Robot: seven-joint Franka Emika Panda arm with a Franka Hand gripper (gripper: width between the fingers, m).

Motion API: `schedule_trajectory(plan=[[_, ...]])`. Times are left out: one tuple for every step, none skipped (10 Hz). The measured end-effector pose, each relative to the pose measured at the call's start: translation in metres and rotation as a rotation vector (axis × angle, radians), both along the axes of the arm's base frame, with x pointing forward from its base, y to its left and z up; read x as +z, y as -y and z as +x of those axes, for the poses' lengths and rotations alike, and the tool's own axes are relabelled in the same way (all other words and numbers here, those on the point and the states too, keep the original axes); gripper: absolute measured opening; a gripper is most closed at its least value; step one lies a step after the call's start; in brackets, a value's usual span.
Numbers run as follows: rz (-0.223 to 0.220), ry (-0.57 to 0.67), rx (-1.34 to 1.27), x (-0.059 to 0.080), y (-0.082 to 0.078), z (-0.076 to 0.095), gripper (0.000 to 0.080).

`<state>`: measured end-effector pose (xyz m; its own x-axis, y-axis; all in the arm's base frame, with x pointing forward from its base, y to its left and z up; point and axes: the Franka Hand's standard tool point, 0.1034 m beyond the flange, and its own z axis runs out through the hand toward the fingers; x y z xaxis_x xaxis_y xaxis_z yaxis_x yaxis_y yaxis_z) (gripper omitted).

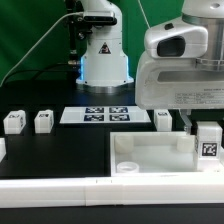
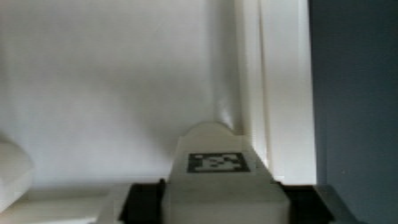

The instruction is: Assemble one leg

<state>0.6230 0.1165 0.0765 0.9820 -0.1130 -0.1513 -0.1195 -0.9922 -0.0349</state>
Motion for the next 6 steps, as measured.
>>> schedule_trajectory(plan=[[-0.008, -0.003, -0.060, 0.0000, -0.0005, 0.0000, 0.0292], [-0.025, -0.010, -0.192, 0.0001, -0.0016, -0.0001, 0.0292], [-0.040, -0.014, -0.297, 0.0002, -0.0030, 0.0001, 0.0292], [-0.054, -0.018, -0.388, 0.0004, -0.0059, -0.0002, 0.0294], [-0.066, -0.027, -0.527, 0.0007, -0.0089, -0.0003, 0.0294], [-0.080, -0.035, -0.652, 0.0008, -0.0103, -0.0003, 0.0294]])
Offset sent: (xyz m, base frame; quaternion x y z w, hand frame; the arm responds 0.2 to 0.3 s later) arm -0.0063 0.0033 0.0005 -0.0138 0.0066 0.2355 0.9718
